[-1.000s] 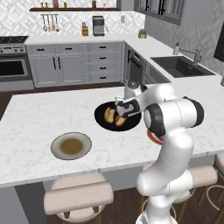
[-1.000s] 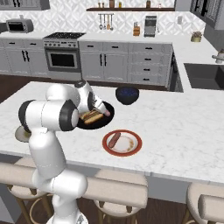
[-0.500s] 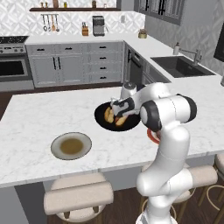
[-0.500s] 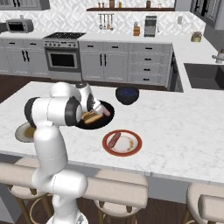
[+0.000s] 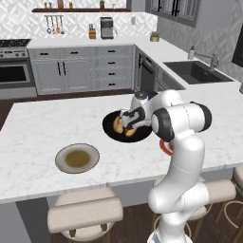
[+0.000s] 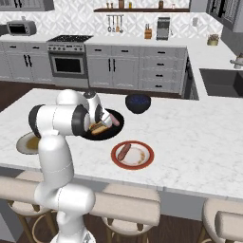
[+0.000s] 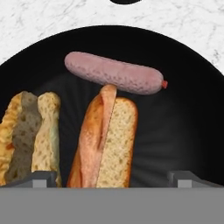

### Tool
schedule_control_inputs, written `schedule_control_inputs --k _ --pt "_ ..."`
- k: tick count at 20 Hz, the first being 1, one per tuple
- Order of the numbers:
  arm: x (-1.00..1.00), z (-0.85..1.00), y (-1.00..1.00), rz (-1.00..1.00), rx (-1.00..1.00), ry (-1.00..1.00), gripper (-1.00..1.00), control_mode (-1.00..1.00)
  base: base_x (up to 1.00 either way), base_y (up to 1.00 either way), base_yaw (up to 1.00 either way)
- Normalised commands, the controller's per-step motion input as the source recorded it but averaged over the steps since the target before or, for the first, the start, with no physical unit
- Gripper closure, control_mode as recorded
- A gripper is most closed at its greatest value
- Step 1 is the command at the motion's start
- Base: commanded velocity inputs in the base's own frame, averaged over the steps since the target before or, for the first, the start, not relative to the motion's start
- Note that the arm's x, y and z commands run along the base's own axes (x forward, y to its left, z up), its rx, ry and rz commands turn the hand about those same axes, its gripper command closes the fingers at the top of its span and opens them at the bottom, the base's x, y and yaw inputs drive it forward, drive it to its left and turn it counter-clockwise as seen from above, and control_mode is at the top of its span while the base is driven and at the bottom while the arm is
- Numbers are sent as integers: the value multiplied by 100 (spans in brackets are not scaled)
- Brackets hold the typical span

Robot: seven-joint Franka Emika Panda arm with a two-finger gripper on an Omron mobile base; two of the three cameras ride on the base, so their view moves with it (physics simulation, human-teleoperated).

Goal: Place one bun and one sausage from the bowl on each plate.

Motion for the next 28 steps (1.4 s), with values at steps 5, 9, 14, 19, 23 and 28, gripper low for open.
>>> schedule_control_inputs --k 5,9,14,19,23,28 --pt "4 -8 11 0 0 0 -100 -100 0 0 0" --pt "14 -9 11 0 0 0 -100 -100 0 0 0" --pt "14 -14 5 0 0 0 -100 -100 0 0 0" --pt "0 -28 0 0 0 0 -100 -100 0 0 0" --pt "0 -23 0 0 0 0 -100 -100 0 0 0" --pt "0 0 0 0 0 0 100 -100 0 0 0"
